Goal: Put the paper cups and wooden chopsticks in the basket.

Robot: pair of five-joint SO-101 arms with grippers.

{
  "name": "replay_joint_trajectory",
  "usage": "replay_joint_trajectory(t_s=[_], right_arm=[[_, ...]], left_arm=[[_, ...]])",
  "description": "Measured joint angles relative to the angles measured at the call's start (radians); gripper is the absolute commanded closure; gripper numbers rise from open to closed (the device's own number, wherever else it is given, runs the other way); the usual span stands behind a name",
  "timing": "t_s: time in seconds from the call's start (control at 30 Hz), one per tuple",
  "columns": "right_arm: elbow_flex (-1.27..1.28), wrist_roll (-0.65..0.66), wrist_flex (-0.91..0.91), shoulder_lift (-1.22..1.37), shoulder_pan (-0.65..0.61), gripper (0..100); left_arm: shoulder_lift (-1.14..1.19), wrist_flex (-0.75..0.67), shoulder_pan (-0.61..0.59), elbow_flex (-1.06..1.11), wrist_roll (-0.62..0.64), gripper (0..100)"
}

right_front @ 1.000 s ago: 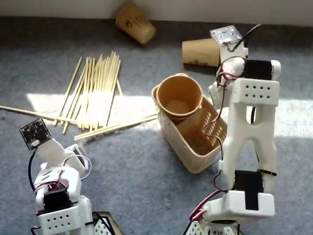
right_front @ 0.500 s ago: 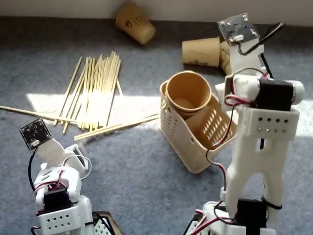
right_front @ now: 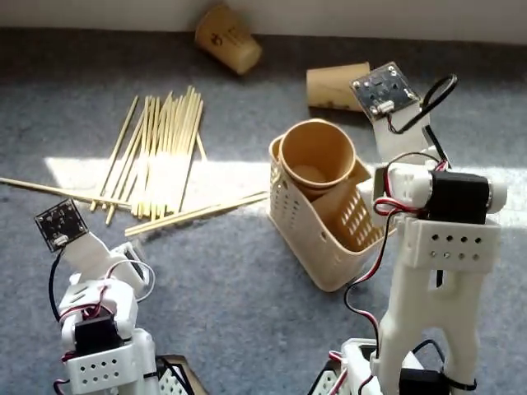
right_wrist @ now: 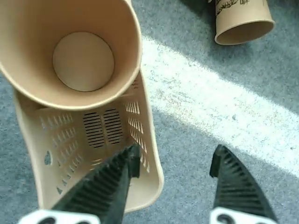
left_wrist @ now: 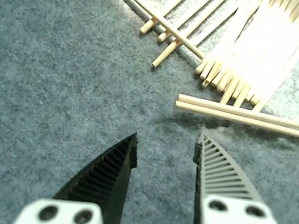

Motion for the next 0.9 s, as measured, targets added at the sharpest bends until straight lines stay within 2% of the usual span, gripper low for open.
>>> replay_joint_trajectory(t_s=[0.27,0.8,0.9], right_arm=[[0.008,0.002,0.000,0.043,-0.068,74.9],[0.008,0.002,-0.020,0.292,-0.046,75.2],[0.008,0.002,-0.038,0.327,-0.002,83.1]], left_arm=[[0.000,-0.005,-0.002,0.000,0.000,79],[0.000,-0.005,-0.002,0.000,0.000,79],[0.000,-0.005,-0.002,0.000,0.000,79]])
